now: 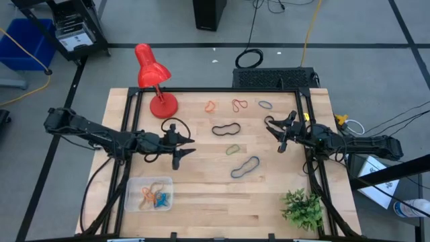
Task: Pick and place rubber bands into bin
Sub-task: Put the left black rubber band into the transparent bin
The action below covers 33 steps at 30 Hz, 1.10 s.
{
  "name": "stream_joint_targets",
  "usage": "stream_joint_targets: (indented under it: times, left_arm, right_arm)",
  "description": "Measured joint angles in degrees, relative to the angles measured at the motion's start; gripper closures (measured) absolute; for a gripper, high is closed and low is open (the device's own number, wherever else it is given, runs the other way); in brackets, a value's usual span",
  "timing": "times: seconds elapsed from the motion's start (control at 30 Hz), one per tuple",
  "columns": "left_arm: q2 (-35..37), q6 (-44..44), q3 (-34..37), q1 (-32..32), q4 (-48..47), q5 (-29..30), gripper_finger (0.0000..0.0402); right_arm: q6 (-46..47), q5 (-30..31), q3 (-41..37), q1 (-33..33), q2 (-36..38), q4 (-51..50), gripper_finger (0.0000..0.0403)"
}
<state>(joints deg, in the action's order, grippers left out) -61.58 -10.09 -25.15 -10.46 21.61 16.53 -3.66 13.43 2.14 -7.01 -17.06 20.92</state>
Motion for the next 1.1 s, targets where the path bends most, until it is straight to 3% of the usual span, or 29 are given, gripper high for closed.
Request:
stream_joint_targets:
  times: [0.67, 0.87, 1.1]
  left_arm:
    - [-0.02, 0.22, -0.92, 1.34, -1.16, 1.13, 0.022]
    - [-4.22, -0.92, -8.93, 6.12, -13.86, 0.22, 0.022]
    - [-17.12, 1.19, -20.3, 11.13, -20.06, -1.43, 0.022]
  right_arm:
    - [-0.45, 0.02, -0.01, 0.0, -0.02, -0.19, 0.0273]
    - [-0.46, 0.13, -0.01, -0.02, 0.0, 0.23, 0.0273]
    - [-0.26, 0.16, 0.0, -0.02, -0.01, 0.27, 0.0273]
